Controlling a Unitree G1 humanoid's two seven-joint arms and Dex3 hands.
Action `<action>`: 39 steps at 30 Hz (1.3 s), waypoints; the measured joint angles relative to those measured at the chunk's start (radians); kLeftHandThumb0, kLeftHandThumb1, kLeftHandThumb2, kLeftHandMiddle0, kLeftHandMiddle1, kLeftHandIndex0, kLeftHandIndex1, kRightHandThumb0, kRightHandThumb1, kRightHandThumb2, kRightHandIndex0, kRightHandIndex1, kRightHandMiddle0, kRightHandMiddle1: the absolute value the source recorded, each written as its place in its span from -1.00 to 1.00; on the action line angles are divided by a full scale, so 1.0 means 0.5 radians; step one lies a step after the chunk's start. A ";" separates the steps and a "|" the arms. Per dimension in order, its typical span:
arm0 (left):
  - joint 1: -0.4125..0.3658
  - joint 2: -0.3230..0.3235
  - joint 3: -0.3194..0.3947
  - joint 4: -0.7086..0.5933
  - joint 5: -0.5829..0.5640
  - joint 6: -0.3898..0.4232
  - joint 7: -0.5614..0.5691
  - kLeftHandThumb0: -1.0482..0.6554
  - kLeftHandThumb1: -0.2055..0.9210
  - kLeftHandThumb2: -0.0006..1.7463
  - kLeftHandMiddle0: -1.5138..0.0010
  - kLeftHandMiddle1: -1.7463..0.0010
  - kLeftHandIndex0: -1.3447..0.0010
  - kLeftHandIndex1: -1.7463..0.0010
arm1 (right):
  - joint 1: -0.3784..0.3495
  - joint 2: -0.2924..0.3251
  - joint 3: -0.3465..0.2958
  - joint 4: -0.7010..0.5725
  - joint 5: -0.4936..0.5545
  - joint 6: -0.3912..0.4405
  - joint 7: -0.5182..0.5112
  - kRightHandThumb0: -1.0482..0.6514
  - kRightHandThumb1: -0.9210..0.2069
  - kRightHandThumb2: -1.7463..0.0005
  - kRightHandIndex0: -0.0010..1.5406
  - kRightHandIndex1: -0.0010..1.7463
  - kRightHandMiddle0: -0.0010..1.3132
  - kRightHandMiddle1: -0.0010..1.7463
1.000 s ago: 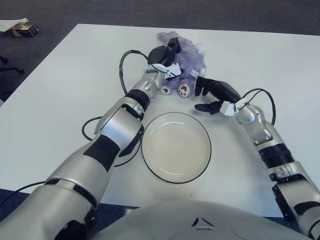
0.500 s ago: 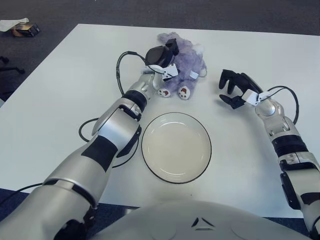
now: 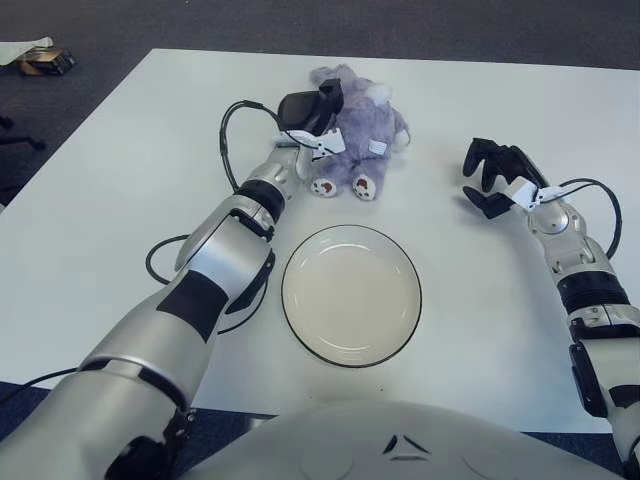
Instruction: Put the doll into the plate.
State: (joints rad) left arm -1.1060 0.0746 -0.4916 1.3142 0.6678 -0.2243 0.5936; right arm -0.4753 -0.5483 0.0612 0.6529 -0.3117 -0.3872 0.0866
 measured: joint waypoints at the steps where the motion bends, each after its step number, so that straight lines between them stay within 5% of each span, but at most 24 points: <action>1: 0.003 0.005 -0.005 0.001 0.008 -0.001 0.007 0.23 -0.81 0.91 -0.36 -0.60 -0.08 -1.00 | -0.013 0.000 -0.001 0.023 0.012 0.002 -0.003 0.23 0.53 -0.76 0.14 0.73 -0.08 1.00; 13: 0.049 0.038 0.010 0.002 -0.002 -0.081 0.065 0.23 -0.75 0.88 -0.32 -0.65 -0.02 -1.00 | -0.172 -0.016 -0.028 0.402 0.046 -0.061 -0.054 0.23 0.52 -0.74 0.15 0.71 -0.10 1.00; 27: 0.170 0.016 0.266 -0.071 -0.307 -0.349 -0.081 0.23 -0.71 0.90 -0.25 -0.77 0.01 -1.00 | -0.268 -0.015 -0.046 0.630 0.118 -0.111 -0.062 0.22 0.47 -0.72 0.10 0.75 -0.13 1.00; 39: 0.458 0.017 0.432 -0.556 -0.529 -0.347 -0.379 0.23 -0.61 0.88 -0.11 -0.92 0.07 -1.00 | -0.326 -0.015 0.001 0.728 0.105 -0.123 -0.132 0.22 0.42 -0.74 0.00 0.92 -0.18 1.00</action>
State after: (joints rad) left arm -0.8769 0.0831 -0.2755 1.0363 0.4035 -0.3979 0.4039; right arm -0.6384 -0.5559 0.0618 1.0168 -0.2591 -0.4487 0.0204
